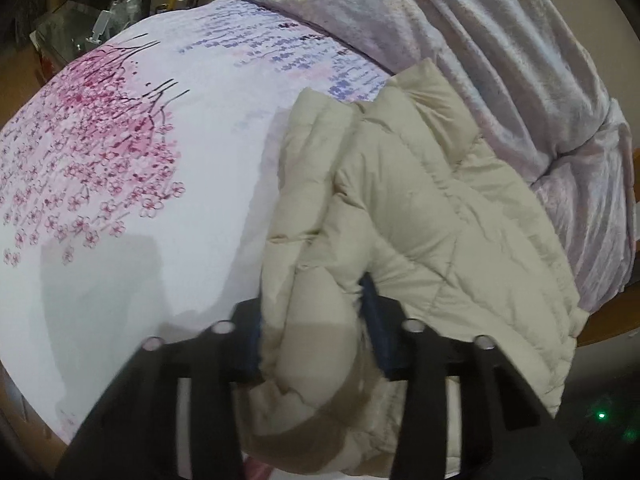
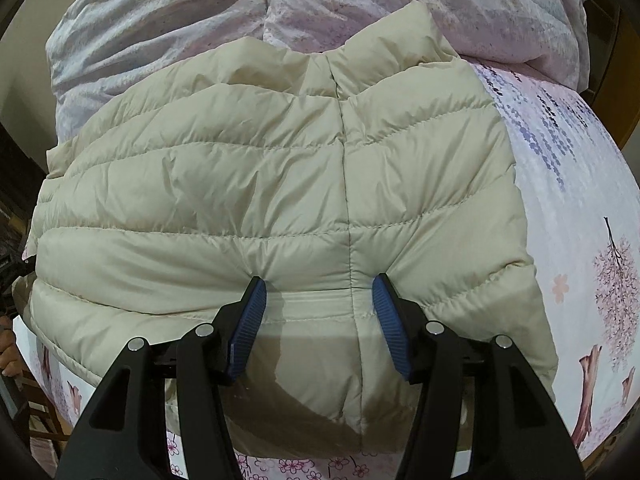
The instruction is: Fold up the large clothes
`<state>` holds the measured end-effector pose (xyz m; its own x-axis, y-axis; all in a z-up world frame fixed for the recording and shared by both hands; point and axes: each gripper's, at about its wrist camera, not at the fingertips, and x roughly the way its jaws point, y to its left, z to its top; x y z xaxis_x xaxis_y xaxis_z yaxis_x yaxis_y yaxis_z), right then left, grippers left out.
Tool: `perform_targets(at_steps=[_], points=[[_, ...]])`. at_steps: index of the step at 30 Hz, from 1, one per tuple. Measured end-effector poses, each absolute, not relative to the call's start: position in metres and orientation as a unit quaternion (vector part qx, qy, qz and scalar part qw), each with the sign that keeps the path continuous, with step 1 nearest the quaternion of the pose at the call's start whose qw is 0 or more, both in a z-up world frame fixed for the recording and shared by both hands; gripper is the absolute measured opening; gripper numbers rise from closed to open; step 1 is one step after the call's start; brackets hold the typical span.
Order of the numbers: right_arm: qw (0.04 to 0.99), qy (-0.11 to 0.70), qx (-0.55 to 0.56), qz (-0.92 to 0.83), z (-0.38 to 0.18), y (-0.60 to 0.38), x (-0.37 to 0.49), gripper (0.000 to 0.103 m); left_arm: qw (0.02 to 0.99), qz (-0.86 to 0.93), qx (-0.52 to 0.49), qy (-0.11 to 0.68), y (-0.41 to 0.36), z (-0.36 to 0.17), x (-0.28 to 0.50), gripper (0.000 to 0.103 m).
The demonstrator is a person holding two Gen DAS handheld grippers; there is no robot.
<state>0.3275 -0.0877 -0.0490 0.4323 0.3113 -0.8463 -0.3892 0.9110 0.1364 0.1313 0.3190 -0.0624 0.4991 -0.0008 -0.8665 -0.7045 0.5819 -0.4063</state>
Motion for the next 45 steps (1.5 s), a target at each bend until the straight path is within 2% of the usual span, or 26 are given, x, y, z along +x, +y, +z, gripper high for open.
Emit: perform_targets(at_steps=[3, 9, 18, 27, 36, 45], points=[[0.845, 0.492, -0.036, 0.208, -0.049, -0.088, 0.329, 0.058, 0.773, 0.223, -0.4, 0.439, 0.315, -0.056, 0.132, 0.019], [0.844, 0.495, -0.032, 0.207, -0.05, -0.087, 0.329, 0.058, 0.781, 0.208, -0.42, 0.412, 0.313, -0.037, 0.133, 0.012], [0.841, 0.499, -0.026, 0.208, -0.051, -0.088, 0.333, 0.058, 0.823, 0.125, -0.436, 0.342, 0.285, 0.035, 0.158, 0.011], [0.842, 0.496, -0.038, 0.209, -0.052, -0.084, 0.336, 0.058, 0.844, 0.013, -0.426, 0.325, 0.214, 0.09, 0.201, 0.011], [0.838, 0.5, -0.034, 0.216, -0.053, -0.088, 0.341, 0.058, 0.84, -0.079, -0.405, 0.352, 0.132, 0.101, 0.243, 0.011], [0.832, 0.501, -0.009, 0.237, -0.053, -0.099, 0.344, 0.058, 0.815, -0.125, -0.384, 0.415, 0.058, 0.074, 0.279, 0.011]])
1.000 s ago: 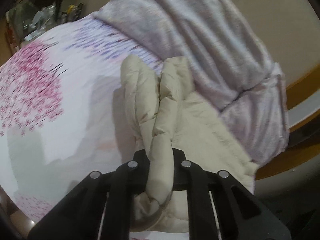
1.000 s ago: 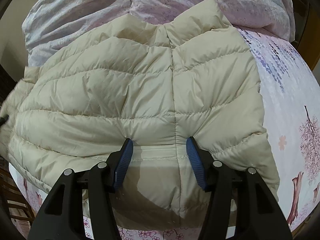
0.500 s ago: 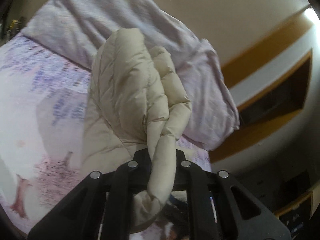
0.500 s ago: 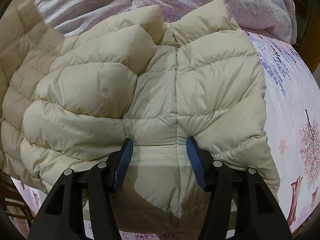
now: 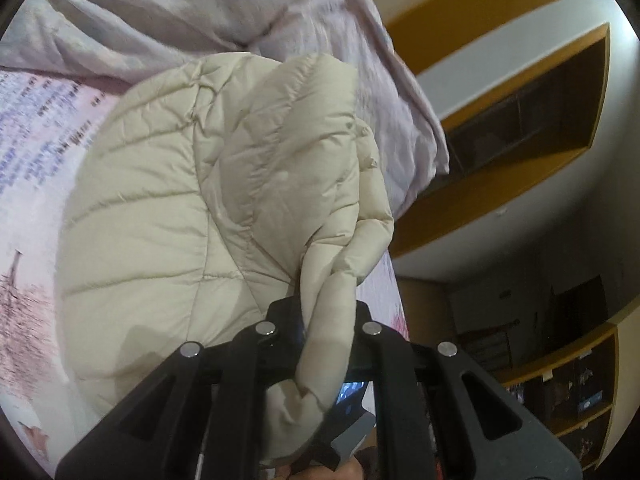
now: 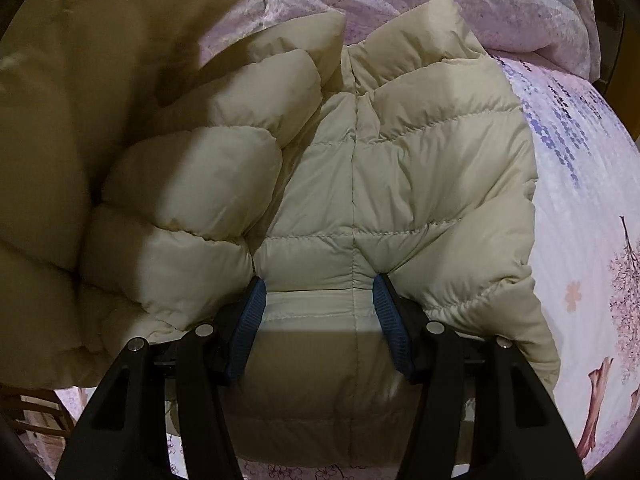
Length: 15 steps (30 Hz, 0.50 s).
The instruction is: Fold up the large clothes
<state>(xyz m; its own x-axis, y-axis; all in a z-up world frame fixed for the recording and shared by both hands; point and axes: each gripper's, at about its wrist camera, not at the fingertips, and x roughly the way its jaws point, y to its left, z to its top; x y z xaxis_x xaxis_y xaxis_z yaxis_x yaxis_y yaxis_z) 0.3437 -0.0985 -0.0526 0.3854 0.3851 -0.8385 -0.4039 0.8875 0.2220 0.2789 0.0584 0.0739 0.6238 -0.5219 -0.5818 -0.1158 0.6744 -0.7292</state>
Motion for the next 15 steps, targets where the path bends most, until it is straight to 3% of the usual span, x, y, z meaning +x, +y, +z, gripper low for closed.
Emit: perform_targets(at_steps=[15], points=[[0.827, 0.491, 0.033, 0.271, -0.045, -0.142, 0.349, 0.057, 0.794, -0.127, -0.347, 0.482, 0.005, 0.037, 0.323, 0.015]])
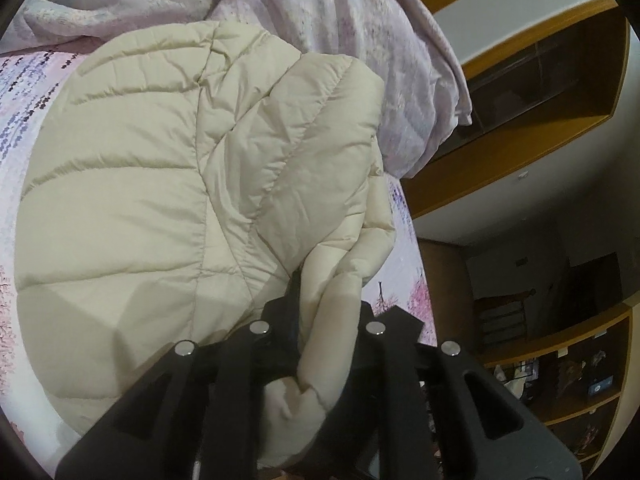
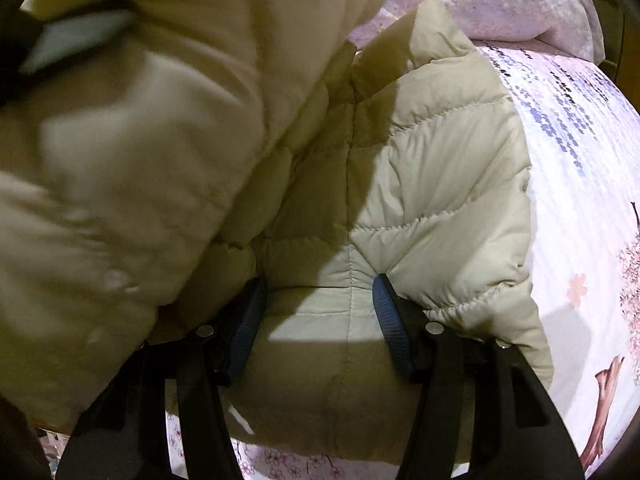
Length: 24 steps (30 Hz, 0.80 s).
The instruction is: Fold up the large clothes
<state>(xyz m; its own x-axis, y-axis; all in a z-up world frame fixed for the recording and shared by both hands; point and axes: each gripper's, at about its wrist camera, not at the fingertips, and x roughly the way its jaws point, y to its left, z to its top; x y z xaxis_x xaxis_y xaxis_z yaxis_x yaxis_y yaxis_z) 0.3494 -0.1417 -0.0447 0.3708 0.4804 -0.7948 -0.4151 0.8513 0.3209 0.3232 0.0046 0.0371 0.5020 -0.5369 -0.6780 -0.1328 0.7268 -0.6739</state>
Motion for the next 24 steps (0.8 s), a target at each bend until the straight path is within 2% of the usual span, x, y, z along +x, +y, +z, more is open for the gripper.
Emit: perform_targets(at_steps=[4, 7, 12, 18, 24], points=[[0.836, 0.477, 0.026, 0.269, -0.039, -0.158, 0.339, 0.057, 0.795, -0.125, -0.33, 0.493, -0.005, 0.037, 0.328, 0.017], [0.845, 0.465, 0.016, 0.264, -0.033, -0.169, 0.328, 0.057, 0.793, -0.13, -0.311, 0.507, -0.016, 0.039, 0.334, 0.025], [0.859, 0.45, 0.012, 0.245, -0.023, -0.187, 0.321, 0.057, 0.803, -0.129, -0.288, 0.505, -0.025, 0.05, 0.329, 0.046], [0.873, 0.438, 0.022, 0.214, -0.01, -0.218, 0.321, 0.057, 0.829, -0.113, -0.272, 0.475, -0.008, 0.082, 0.322, 0.061], [0.879, 0.437, 0.03, 0.187, -0.005, -0.235, 0.311, 0.057, 0.857, -0.047, -0.254, 0.446, 0.037, 0.1, 0.315, 0.063]])
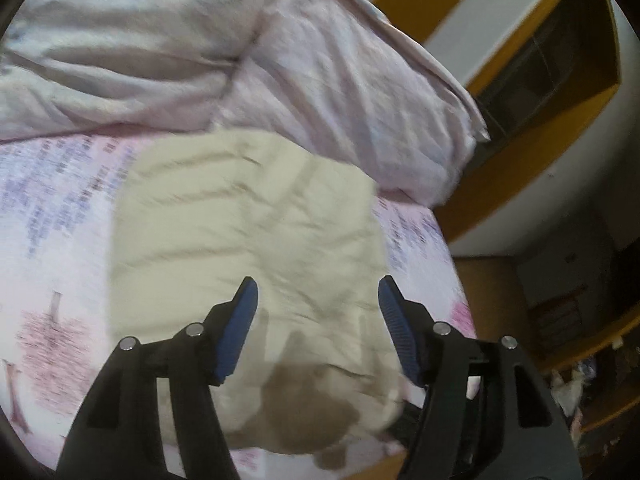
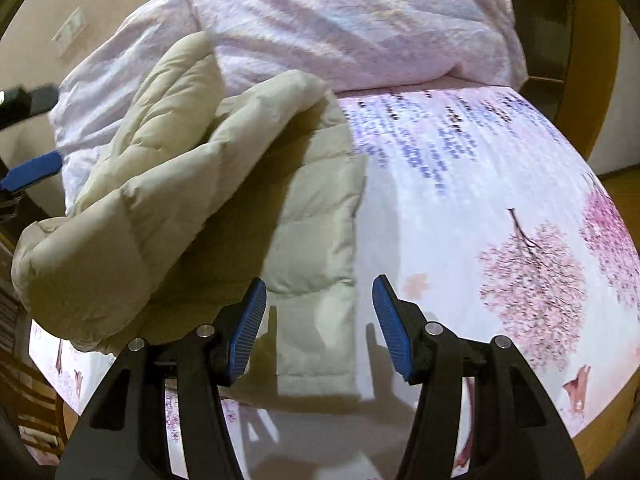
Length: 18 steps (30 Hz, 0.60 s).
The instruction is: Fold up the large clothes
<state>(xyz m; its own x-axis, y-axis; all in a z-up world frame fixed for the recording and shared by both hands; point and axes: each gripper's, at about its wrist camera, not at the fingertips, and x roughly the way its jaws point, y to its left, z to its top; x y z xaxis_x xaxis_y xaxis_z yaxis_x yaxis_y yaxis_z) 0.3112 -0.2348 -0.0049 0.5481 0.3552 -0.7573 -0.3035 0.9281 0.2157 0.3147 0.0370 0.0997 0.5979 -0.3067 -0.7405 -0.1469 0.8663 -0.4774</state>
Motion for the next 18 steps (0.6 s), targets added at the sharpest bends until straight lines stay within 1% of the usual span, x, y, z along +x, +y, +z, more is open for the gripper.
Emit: perform_targets(at_steps=[4, 10, 14, 18], points=[[0.879, 0.441, 0.029, 0.178, -0.006, -0.239, 0.315, 0.057, 0.86, 0.006, -0.241, 0.449, 0.065, 0.09, 0.315, 0.063], [0.881, 0.439, 0.031, 0.172, -0.003, -0.242, 0.324, 0.057, 0.847, 0.055, -0.236, 0.472, 0.096, 0.059, 0.306, 0.063], [0.884, 0.435, 0.036, 0.166, 0.003, -0.246, 0.324, 0.058, 0.833, 0.057, -0.246, 0.492, 0.094, 0.034, 0.304, 0.063], [0.889, 0.428, 0.043, 0.158, 0.011, -0.252, 0.329, 0.057, 0.834, 0.049, -0.236, 0.497, 0.078, 0.024, 0.305, 0.063]])
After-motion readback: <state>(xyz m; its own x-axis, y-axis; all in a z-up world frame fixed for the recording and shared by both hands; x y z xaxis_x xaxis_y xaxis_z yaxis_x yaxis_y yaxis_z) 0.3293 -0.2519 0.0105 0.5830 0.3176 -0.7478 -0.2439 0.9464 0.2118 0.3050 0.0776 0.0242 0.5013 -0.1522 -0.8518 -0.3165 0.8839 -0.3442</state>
